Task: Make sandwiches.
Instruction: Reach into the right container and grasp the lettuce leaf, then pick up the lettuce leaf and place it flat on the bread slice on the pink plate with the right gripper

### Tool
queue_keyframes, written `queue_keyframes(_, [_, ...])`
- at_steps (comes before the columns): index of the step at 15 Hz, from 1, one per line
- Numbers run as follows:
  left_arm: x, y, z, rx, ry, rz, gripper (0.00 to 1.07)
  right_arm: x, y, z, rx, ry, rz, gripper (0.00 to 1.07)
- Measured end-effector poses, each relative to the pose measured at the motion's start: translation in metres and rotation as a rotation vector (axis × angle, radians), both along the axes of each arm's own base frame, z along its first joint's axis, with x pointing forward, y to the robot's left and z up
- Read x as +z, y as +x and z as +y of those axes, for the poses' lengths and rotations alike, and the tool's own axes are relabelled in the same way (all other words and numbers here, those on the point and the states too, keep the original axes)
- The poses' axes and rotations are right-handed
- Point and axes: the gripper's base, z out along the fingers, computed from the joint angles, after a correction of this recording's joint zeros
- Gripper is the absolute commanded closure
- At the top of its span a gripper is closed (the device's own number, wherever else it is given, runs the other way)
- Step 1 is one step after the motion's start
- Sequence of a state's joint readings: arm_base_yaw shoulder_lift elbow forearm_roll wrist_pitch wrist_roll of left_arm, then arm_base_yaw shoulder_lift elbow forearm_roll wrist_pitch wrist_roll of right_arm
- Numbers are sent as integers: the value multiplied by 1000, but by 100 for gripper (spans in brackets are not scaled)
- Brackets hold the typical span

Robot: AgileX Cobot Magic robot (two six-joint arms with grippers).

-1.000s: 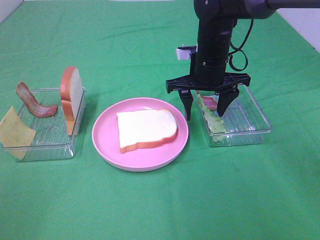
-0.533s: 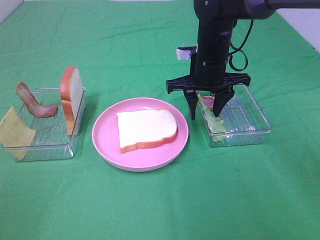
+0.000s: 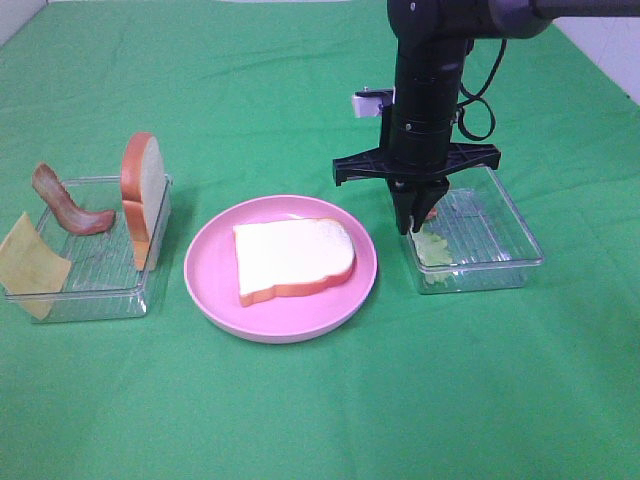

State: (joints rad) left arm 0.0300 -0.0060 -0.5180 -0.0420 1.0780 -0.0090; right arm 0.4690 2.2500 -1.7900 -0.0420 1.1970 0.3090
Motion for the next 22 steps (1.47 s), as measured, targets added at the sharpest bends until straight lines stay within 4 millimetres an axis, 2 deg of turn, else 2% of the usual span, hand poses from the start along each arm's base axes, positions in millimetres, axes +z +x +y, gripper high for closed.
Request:
queue_keyframes(5, [0, 0, 0, 0, 0, 0, 4, 0, 0, -1, 6, -12, -3, 107])
queue_keyframes(7, [0, 0, 0, 0, 0, 0, 4, 6, -1, -2, 6, -9, -9, 107])
queue_keyframes(10, [0, 0, 0, 0, 0, 0, 4, 29, -4, -3, 3, 18, -47, 107])
queue_keyframes(11, [0, 0, 0, 0, 0, 0, 4, 42, -6, -3, 0, 38, -69, 107])
queue_keyframes(12, [0, 0, 0, 0, 0, 0, 4, 69, -11, -5, 1, 68, -122, 107])
queue_keyframes(15, [0, 0, 0, 0, 0, 0, 4, 101, -25, -9, 10, 129, -165, 107])
queue_keyframes(17, [0, 0, 0, 0, 0, 0, 4, 119, -41, -4, 51, 275, -171, 107])
queue_keyframes(18, [0, 0, 0, 0, 0, 0, 4, 121, -48, 2, 91, 367, -167, 107])
queue_keyframes(20, [0, 0, 0, 0, 0, 0, 4, 118, -55, 17, 149, 564, -136, 107])
queue_keyframes(22, [0, 0, 0, 0, 0, 0, 4, 108, -53, 35, 183, 746, -90, 107])
